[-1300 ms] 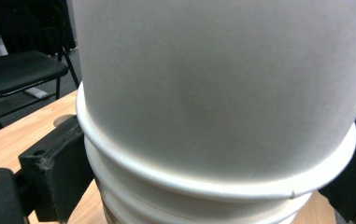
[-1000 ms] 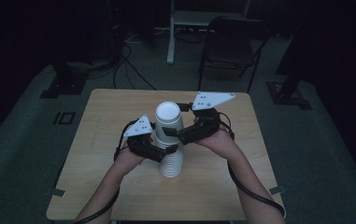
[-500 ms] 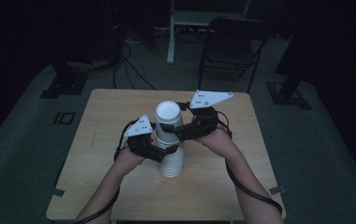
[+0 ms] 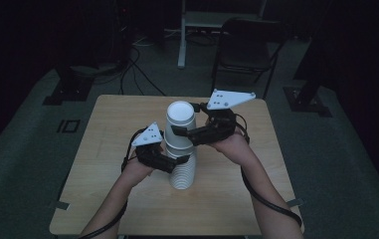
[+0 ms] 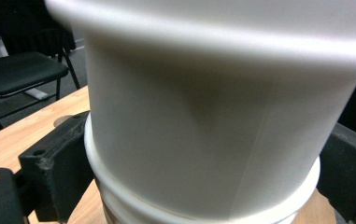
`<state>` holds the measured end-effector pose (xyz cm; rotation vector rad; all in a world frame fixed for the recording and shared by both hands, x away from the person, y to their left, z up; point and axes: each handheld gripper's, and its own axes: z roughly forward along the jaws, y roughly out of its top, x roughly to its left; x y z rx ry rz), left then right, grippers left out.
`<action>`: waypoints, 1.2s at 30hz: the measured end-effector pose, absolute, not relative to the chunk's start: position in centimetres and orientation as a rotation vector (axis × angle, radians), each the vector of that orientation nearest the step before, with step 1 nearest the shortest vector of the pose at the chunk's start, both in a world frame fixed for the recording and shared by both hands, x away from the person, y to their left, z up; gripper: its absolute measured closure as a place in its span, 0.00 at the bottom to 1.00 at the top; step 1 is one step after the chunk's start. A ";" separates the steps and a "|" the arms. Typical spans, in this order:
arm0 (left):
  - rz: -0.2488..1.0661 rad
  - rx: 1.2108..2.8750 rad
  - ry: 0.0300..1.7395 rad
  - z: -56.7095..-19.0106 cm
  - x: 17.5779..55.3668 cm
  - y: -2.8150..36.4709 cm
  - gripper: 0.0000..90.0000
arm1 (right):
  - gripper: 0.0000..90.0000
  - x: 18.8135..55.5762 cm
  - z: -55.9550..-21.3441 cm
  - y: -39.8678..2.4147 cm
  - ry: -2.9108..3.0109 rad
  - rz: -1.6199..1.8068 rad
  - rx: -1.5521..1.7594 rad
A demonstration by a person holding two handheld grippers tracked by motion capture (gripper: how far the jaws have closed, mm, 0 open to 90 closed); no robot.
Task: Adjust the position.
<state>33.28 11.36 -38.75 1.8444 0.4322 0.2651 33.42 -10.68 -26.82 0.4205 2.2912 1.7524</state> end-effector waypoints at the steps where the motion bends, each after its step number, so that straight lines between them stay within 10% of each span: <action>1: 0.264 1.846 0.432 -38.7 33.3 11.3 0.06 | 0.24 33.4 -26.5 -10.7 2.288 1.764 0.425; 36: 0.261 1.853 0.429 -38.7 33.3 11.4 0.06 | 0.24 31.6 -22.2 -16.7 2.148 1.774 0.469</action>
